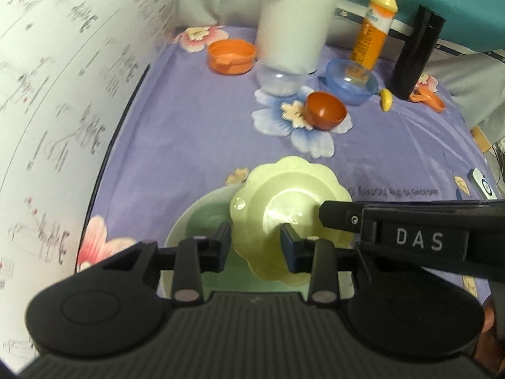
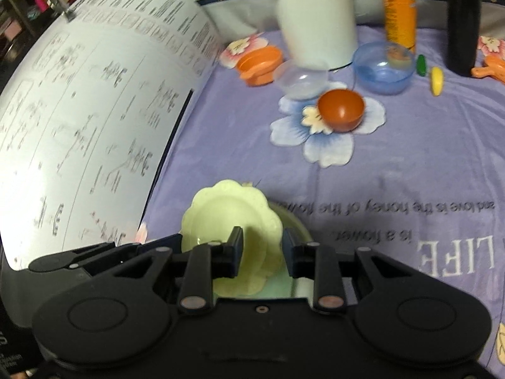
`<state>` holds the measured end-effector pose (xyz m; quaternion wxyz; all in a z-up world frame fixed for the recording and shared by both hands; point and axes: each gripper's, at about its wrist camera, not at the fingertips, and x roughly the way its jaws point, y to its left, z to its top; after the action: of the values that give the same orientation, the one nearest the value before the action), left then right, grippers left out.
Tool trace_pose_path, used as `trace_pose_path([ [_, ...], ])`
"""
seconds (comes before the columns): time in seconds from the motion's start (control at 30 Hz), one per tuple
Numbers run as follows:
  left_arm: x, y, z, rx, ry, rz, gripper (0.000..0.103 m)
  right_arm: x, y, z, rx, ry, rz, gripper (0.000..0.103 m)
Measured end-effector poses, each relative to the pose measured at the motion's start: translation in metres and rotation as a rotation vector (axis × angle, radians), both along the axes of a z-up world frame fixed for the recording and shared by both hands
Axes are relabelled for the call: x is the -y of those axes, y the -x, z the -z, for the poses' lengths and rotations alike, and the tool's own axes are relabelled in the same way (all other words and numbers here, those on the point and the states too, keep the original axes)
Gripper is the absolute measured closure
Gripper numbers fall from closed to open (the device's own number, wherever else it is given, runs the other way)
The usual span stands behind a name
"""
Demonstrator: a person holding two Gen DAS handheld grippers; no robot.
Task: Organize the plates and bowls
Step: 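Carry the yellow plate with both grippers and lower it onto the green tray, then open both grippers to release the yellow plate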
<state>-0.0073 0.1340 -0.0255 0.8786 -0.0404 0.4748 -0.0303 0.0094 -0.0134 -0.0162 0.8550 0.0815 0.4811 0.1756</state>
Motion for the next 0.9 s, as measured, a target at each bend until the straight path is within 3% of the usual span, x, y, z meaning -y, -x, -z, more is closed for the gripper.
trace_pose_path([
  [0.3, -0.018, 0.016, 0.018, -0.049, 0.029, -0.032, 0.070, -0.021, 0.013, 0.016, -0.048, 0.038, -0.043, 0.075],
  [0.9, -0.020, 0.008, 0.037, -0.091, 0.043, -0.021, 0.070, -0.023, 0.001, 0.037, -0.100, 0.057, -0.039, 0.074],
])
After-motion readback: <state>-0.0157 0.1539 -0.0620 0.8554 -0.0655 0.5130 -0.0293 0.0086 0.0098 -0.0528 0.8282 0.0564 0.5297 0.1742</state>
